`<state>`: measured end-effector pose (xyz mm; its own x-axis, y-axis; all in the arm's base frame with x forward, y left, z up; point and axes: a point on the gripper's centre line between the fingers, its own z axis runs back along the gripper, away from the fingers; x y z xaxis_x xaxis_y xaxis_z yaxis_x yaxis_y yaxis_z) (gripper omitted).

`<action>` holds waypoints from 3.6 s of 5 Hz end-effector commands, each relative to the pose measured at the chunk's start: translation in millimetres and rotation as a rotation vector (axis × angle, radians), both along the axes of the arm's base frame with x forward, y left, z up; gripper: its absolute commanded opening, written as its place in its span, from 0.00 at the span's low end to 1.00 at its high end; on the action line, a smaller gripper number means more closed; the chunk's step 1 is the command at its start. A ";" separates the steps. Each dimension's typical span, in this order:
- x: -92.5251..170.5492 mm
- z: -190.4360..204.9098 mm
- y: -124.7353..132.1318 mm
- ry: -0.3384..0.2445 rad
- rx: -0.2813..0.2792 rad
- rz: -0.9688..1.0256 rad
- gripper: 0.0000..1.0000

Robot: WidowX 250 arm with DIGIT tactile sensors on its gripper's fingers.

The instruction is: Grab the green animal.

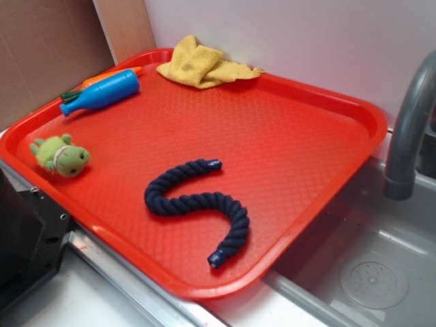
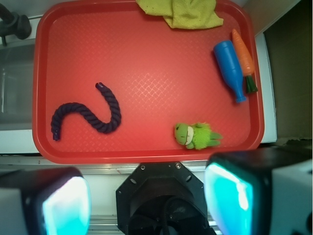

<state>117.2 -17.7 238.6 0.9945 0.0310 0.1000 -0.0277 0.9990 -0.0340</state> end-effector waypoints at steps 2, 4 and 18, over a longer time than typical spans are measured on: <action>25.5 -50.0 50.0 0.033 -0.014 0.196 1.00; 25.3 -104.1 96.3 0.029 -0.084 0.460 1.00; 30.5 -234.4 84.2 0.261 0.126 -0.632 0.00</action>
